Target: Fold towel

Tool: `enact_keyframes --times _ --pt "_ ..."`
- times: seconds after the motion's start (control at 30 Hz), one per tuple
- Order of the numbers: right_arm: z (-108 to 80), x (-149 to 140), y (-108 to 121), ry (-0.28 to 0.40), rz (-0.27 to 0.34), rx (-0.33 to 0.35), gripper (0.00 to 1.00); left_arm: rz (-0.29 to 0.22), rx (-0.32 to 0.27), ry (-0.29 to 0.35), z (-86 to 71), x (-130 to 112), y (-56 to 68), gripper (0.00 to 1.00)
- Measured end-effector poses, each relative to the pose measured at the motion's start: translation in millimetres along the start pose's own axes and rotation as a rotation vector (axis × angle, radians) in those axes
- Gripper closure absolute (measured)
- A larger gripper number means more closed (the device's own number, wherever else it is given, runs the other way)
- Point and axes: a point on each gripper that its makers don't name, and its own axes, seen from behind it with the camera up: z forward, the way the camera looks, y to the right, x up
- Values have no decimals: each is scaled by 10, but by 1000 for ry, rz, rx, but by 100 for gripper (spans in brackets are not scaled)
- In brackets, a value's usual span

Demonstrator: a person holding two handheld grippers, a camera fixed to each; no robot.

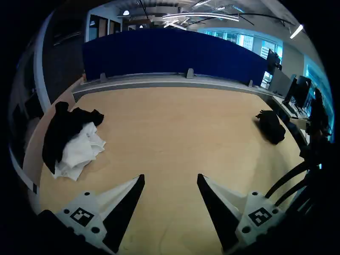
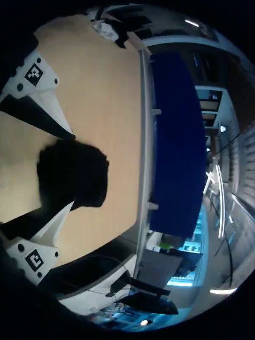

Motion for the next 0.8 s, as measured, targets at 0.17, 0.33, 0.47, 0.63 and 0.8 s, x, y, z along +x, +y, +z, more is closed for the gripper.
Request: enact_keyframes --times 0.17,0.33,0.47,0.63,0.8 --pt "-270 398 -561 144 20 70 0 -15 -10 61 26 171 -8 8" --pt "-503 647 -976 246 21 89 0 -20 -4 142 16 395 -41 9" --pt "-627 715 -1212 286 7 83 0 -21 11 224 -36 615 -74 9" --pt "-708 701 -1415 298 -15 81 0 -23 26 313 -91 849 -106 9" --pt "-731 711 -1488 300 -5 81 0 -18 47 390 -131 1040 -152 9"
